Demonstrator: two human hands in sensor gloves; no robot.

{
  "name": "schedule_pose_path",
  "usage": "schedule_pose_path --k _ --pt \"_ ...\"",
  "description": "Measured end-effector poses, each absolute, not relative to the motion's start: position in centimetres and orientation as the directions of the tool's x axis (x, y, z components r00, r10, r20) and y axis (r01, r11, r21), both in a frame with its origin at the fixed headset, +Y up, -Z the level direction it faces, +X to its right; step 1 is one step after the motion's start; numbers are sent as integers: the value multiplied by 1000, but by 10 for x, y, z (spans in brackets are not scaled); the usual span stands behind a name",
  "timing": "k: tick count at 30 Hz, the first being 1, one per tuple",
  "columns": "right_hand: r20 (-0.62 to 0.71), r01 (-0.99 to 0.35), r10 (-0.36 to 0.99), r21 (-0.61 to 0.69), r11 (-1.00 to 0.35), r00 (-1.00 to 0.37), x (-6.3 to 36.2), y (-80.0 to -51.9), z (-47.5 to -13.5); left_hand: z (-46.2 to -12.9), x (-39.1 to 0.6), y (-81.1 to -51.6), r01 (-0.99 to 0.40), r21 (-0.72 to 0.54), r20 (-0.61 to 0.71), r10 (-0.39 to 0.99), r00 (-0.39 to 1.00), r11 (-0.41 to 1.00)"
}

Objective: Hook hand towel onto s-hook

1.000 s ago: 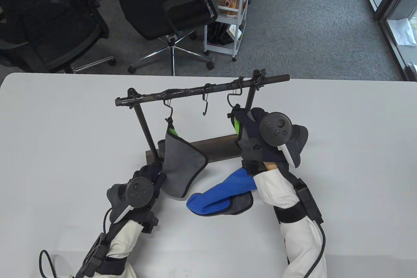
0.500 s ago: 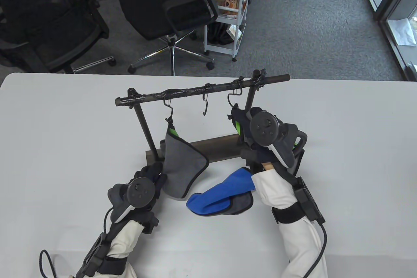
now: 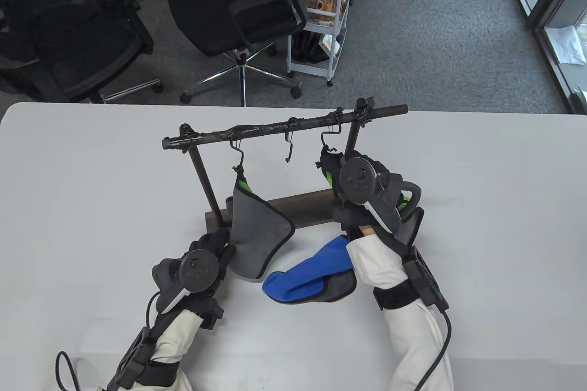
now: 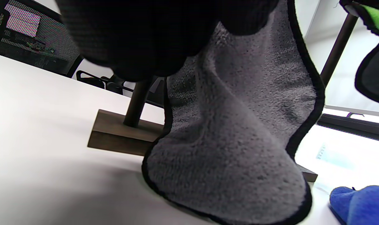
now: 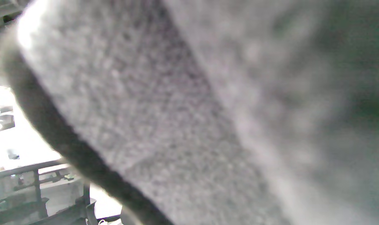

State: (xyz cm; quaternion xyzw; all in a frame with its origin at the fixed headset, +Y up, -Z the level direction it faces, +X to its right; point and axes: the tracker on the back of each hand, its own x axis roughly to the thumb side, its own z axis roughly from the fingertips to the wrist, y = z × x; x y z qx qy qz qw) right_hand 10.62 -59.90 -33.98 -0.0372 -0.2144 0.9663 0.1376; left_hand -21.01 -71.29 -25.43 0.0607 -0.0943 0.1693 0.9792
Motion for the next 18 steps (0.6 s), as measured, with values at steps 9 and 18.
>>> schedule_pose_path --k 9,18 --pt "32 -289 308 -451 -844 -951 108 -618 -342 -254 -210 -713 -343 82 206 320 925 936" --pt "55 -327 334 -407 -853 -941 108 -633 -343 -254 -209 -713 -343 82 206 320 925 936"
